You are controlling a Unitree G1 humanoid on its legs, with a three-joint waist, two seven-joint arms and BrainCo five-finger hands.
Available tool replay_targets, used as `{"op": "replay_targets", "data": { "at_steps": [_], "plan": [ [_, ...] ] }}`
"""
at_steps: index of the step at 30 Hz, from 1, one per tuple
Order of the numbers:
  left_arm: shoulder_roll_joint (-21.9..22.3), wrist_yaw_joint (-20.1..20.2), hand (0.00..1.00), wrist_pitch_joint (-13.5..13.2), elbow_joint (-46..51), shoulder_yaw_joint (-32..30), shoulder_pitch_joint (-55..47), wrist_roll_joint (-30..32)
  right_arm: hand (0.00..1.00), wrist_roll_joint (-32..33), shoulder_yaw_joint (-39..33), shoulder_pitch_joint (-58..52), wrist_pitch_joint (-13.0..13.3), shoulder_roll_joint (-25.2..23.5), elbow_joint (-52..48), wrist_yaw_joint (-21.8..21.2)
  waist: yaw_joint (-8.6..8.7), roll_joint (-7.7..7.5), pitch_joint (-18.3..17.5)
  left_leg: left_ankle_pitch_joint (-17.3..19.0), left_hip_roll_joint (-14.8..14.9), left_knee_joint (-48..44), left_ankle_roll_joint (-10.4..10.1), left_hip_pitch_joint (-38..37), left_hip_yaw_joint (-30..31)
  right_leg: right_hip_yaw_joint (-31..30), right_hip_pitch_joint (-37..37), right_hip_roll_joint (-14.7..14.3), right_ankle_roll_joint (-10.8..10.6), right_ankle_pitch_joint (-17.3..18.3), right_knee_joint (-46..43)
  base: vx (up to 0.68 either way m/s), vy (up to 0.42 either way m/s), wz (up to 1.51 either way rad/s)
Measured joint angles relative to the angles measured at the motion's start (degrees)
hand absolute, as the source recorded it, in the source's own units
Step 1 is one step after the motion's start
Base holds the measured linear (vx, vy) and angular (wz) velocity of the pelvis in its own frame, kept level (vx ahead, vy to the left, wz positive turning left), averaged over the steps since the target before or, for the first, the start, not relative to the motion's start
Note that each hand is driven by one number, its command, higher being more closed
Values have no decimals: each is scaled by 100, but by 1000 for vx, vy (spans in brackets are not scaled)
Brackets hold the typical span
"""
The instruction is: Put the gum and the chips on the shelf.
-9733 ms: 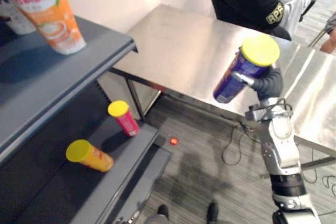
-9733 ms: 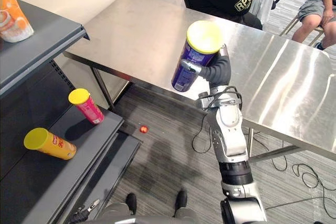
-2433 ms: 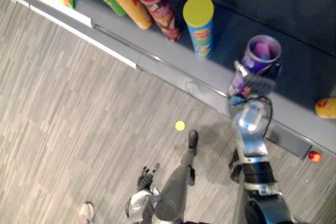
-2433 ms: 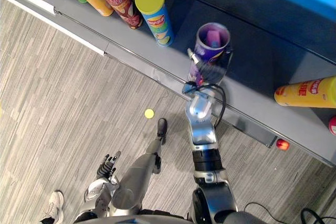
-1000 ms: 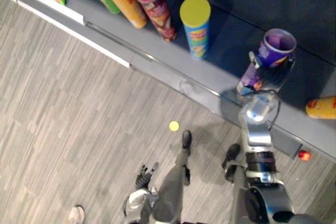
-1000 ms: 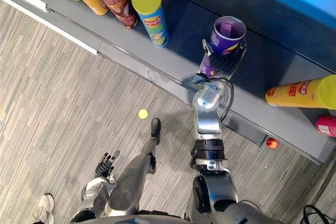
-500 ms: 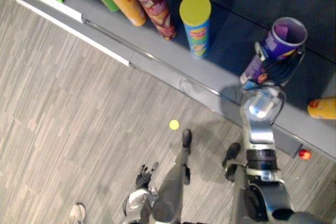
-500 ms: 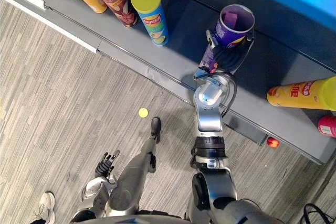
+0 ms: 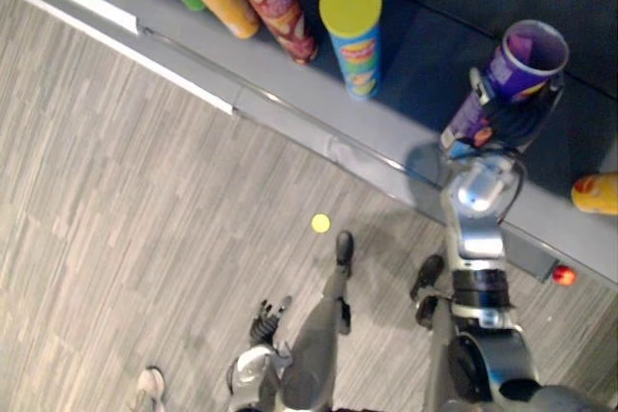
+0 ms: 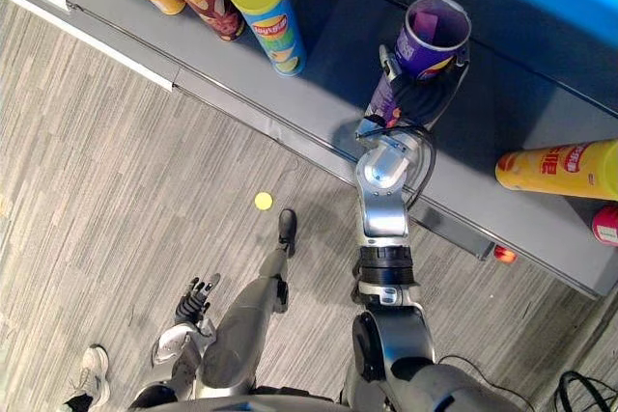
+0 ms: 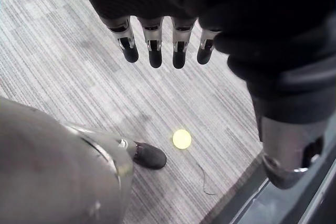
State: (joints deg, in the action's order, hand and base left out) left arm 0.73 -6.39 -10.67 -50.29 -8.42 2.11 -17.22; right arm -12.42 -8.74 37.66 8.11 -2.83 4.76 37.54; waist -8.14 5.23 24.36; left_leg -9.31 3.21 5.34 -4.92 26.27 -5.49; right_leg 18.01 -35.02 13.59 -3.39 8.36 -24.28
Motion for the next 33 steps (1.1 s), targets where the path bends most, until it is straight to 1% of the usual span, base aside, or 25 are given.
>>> {"op": "replay_targets", "data": {
  "at_steps": [5, 6, 11, 16, 22, 26, 27, 28, 29, 30, 31, 33],
  "plan": [
    [2, 5, 0, -9, 6, 1, 0, -14, 100, -4, 2, 18, 70, 1, 0, 71, -3, 0, 0, 4, -23, 0, -4, 50, -9, 3, -93, 45, 31, 25, -91, 0, 0, 0],
    [3, 5, 0, -9, 6, -1, 0, -14, 0, -4, 3, 21, 81, 1, 2, 71, -3, 0, 0, 4, -25, 0, -4, 57, -17, 2, -107, 46, 33, 26, -94, 0, 0, 0],
    [9, 10, 0, -10, 6, 1, 0, -14, 0, -1, 5, -76, 61, -2, 241, 58, -3, 0, 0, 3, -25, 0, -4, 42, -17, 3, -91, 49, 35, 27, -100, 0, 0, 0],
    [31, 10, 0, -5, 2, -2, 1, -12, 0, 1, 73, -442, 53, -34, 288, 38, 3, 0, 0, 3, -24, 0, -3, -29, -32, 3, -28, 48, 35, 26, -96, 0, 0, 0],
    [40, 27, 0, 10, -4, -74, 4, -8, 0, -2, 536, -1077, 56, -31, 279, -249, 21, -2, -1, 62, 5, 0, -72, -283, -61, 23, 266, 18, 35, 25, 20, -1, -2, -1],
    [91, 37, 0, 89, -33, -172, 6, 9, 0, 0, 821, -1577, 57, -43, 277, -497, 34, -20, -8, 64, 59, 0, -48, -509, -78, 43, 531, -43, 35, 23, 102, 17, -13, -2],
    [90, 39, 0, 89, -62, -187, 6, 21, 0, 0, 841, -1643, 60, -43, 276, -552, 48, -38, -17, 70, 69, 0, -44, -557, -88, 40, 575, -55, 35, 23, 118, 36, -20, -7],
    [79, 39, 0, 92, -126, -232, 5, 51, 0, 2, 895, -1716, 64, -46, 277, -582, 109, -97, -48, 82, 91, 0, -41, -606, -128, 32, 636, -83, 35, 23, 152, 31, -15, -8],
    [61, 38, 0, 101, -160, -251, 4, 52, 0, 2, 919, -1745, 70, -48, 277, -590, 135, -132, -66, 86, 98, 0, -42, -619, -140, 28, 646, -92, 35, 22, 165, 24, -11, -9],
    [39, 38, 0, 118, -186, -273, 4, 54, 0, 3, 937, -1774, 73, -52, 278, -605, 150, -169, -85, 93, 107, 0, -46, -639, -156, 21, 663, -105, 35, 21, 180, 46, -20, -11],
    [-15, 38, 0, 133, -236, -279, 5, 60, 0, 10, 926, -1860, 84, -60, 278, -654, 176, -237, -123, 108, 141, 0, -47, -701, -171, 19, 737, -156, 24, 11, 243, 51, -21, -12],
    [-47, 38, 0, 134, -276, -279, 6, 76, 0, 17, 922, -1972, 88, -52, 287, -691, 180, -294, -153, 122, 172, 0, -67, -781, -176, 26, 844, -194, 24, 11, 298, 56, -19, -6]
  ]
}}
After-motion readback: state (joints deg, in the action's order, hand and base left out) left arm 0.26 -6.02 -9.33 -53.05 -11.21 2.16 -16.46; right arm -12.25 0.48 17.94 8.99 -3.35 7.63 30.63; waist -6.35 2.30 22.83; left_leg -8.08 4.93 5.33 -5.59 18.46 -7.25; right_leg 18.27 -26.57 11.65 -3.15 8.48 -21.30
